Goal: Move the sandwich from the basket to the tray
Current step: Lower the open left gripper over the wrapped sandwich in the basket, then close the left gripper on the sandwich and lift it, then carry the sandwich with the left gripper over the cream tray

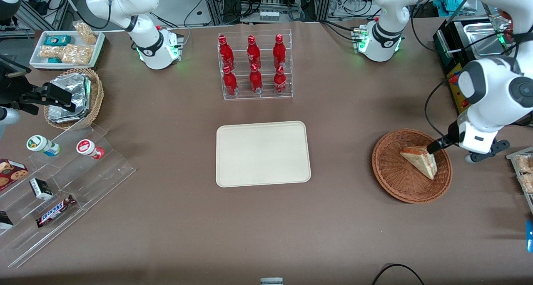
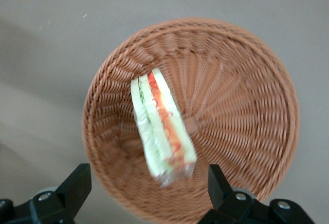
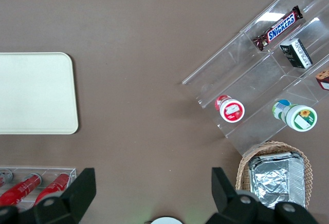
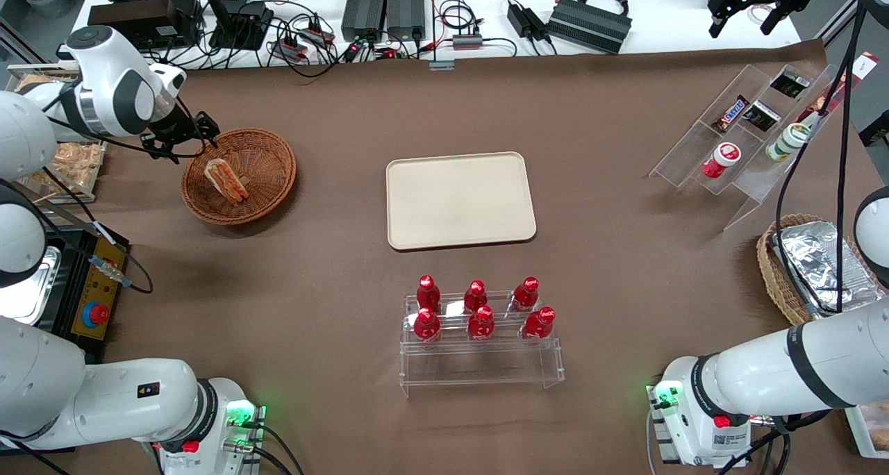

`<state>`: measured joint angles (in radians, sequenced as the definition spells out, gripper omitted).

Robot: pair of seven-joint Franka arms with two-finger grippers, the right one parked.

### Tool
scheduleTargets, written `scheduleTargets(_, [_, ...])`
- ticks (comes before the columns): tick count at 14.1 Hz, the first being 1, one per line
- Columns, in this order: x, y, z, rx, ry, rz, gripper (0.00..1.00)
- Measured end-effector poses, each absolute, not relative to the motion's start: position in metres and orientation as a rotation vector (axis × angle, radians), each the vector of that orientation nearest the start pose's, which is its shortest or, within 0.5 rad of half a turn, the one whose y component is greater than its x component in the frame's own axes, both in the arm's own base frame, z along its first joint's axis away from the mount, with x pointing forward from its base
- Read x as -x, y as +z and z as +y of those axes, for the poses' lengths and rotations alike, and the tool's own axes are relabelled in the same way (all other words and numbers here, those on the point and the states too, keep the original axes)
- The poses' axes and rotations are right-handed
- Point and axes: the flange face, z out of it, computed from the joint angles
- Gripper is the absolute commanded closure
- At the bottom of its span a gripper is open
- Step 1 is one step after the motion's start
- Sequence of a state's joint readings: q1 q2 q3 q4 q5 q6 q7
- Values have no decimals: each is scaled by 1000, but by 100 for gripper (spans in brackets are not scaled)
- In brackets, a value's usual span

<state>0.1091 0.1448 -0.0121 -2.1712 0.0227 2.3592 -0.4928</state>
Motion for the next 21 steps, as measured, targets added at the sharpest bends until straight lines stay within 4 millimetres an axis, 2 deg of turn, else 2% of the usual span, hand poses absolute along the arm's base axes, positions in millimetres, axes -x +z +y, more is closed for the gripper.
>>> scheduleTargets(2, [-558,312,51,2932,-77,-1129,0])
scheduleTargets(4, [-557,290,51,2873,-61,-1273,0])
scheduleTargets(5, [-555,278,51,2849,-43,-1320,14])
scheduleTargets(6, [-554,265,50,2829,-19,-1353,52])
scheduleTargets(7, [-553,255,50,2810,0,-1384,85])
scheduleTargets(8, [-552,248,50,2788,13,-1419,90])
scheduleTargets(10, [-554,250,46,2768,16,-1458,96])
scheduleTargets(12, [-561,268,31,2769,62,-1422,100])
scheduleTargets(13, [-566,285,21,2773,108,-1369,100])
scheduleTargets(15, [-580,333,-12,2836,192,-1123,99])
scheduleTargets(17, [-588,368,-64,2942,179,-748,100])
scheduleTargets(18, [-588,375,-100,2983,162,-564,100])
scheduleTargets(19, [-584,376,-134,3003,151,-454,100])
scheduleTargets(21, [-573,369,-202,3022,150,-315,100])
